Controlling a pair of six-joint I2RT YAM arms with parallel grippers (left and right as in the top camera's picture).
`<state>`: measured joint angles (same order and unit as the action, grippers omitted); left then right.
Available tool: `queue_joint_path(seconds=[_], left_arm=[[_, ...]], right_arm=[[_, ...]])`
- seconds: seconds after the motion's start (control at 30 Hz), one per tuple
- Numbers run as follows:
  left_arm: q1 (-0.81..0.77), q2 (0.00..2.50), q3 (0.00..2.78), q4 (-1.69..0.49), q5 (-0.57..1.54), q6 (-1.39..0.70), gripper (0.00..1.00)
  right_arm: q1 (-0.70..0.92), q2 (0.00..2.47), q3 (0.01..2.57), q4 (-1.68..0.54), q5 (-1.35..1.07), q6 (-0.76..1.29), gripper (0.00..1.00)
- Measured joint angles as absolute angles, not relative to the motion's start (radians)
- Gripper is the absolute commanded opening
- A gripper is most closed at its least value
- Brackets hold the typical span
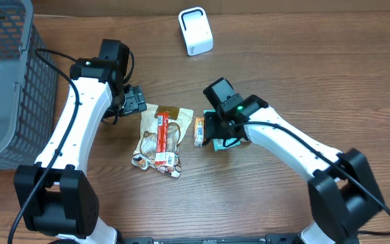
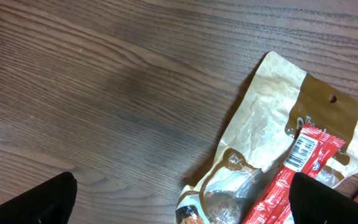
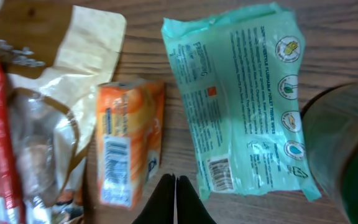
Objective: Scan the item barcode
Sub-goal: 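Move the right gripper over the orange tissue pack, then lower the right gripper and grasp the orange tissue pack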
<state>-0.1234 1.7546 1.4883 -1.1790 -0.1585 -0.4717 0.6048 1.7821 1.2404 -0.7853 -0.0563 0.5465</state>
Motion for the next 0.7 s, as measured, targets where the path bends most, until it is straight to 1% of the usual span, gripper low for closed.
queue_joint_path(seconds=[0.23, 0.37, 0.7], left_arm=[[-0.123, 1.755, 1.488, -1.178, -0.159, -0.472, 1.00], [-0.123, 1.755, 1.488, -1.179, -0.159, -0.472, 0.99], [-0.123, 1.755, 1.488, -1.179, -0.159, -0.472, 1.00]], right_arm=[[0.621, 1.820, 1.240, -0.758, -0.056, 0.548, 0.05], [0.644, 1.820, 1.240, -0.738, -0.056, 0.550, 0.09], [0.696, 1.820, 1.240, -0.718, -0.055, 0.550, 0.09]])
